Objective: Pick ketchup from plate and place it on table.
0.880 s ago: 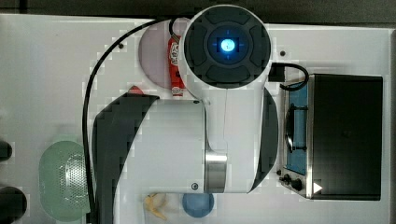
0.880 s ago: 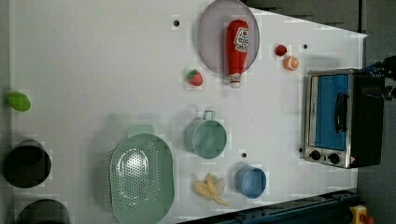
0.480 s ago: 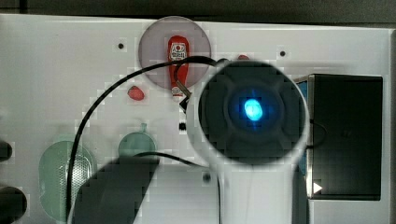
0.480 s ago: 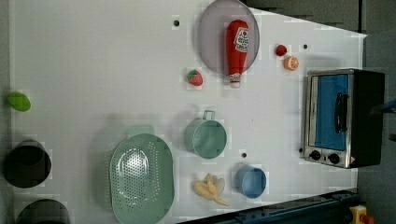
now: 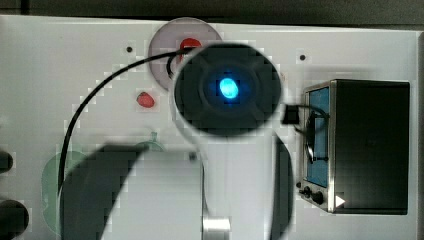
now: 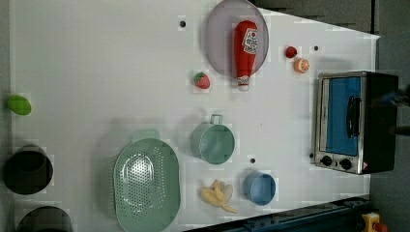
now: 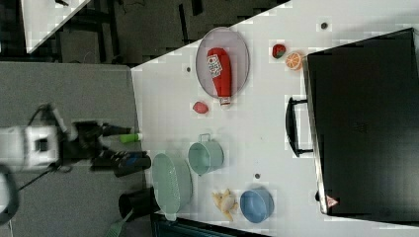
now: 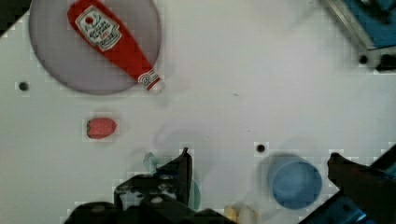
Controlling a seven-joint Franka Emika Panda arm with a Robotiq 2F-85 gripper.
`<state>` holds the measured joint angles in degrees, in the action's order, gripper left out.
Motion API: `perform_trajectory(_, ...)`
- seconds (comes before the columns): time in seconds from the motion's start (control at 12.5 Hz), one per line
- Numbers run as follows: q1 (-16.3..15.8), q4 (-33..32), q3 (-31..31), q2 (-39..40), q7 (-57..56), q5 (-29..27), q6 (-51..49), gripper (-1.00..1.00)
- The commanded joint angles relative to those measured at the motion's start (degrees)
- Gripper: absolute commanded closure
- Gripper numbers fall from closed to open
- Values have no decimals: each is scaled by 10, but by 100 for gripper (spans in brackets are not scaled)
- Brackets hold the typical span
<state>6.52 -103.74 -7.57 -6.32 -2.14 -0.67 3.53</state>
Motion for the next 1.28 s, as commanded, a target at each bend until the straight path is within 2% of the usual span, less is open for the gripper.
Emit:
perform_trajectory(0.08,-6,-10,-11,83,-50,-1,54,-100)
perform_trajectory(0.72,-28,-7,-17,262,-266,13,232,-100)
perform_trajectory(1.28,-51,44,-17,402,-278,129,416,-100)
